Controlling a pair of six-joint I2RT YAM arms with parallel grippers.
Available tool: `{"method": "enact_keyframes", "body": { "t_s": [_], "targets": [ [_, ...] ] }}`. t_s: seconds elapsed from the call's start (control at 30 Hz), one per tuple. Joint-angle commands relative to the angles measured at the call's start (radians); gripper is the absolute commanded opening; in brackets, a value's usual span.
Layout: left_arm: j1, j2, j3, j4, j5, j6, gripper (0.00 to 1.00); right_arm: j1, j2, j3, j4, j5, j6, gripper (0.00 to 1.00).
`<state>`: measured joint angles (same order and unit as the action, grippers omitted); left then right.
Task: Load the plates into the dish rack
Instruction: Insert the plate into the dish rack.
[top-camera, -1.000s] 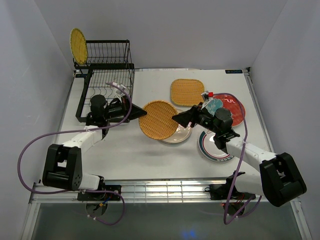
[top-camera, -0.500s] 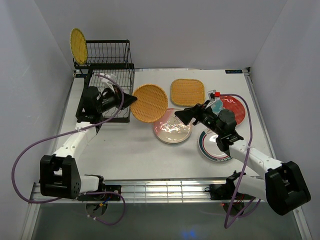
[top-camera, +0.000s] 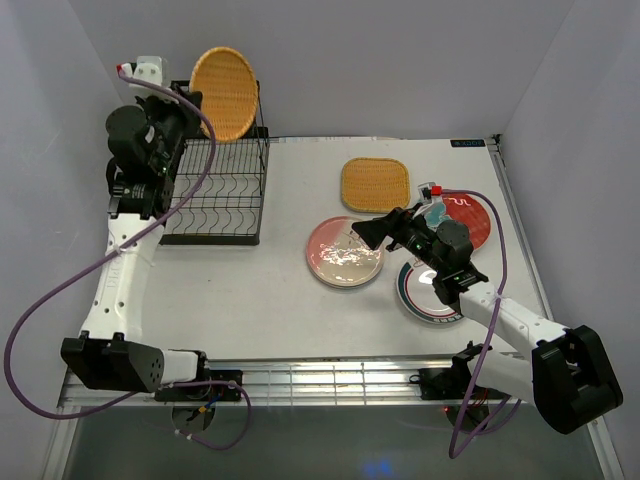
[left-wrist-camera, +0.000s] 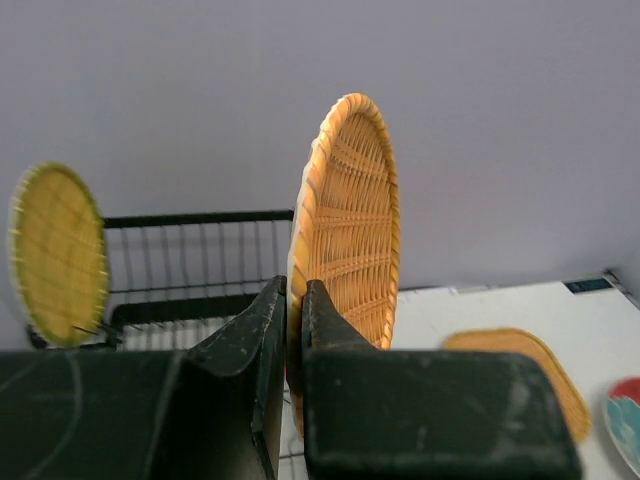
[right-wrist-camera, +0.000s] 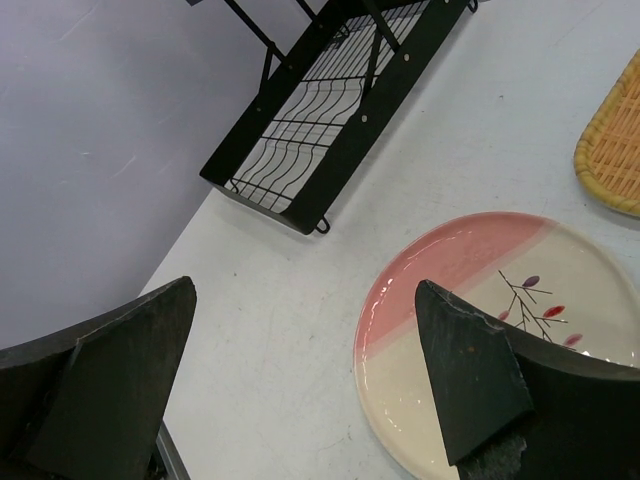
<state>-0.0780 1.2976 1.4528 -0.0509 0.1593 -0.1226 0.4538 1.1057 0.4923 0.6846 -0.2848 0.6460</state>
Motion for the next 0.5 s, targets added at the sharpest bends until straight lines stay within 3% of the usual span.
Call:
{"method": "enact_keyframes", "body": {
  "t_s": [0.0,0.1,0.47],
  "targets": [
    [0.017,0.061,0.165,-0.076,-0.13,0.098,0.0,0.003,-0.017,-0.001,0.02,0.021,-0.017,0.95],
    [0.023,0.137,0.282,-0.101,-0.21,0.155,0.0,0.003,-0.02,-0.004,0.018,0.026,-0.02,0.95],
    [0.139,0.267,0.396,0.008,-0.247,0.262,0.0,0.003,-0.007,-0.004,0.018,0.032,-0.025,0.95]
  ]
}}
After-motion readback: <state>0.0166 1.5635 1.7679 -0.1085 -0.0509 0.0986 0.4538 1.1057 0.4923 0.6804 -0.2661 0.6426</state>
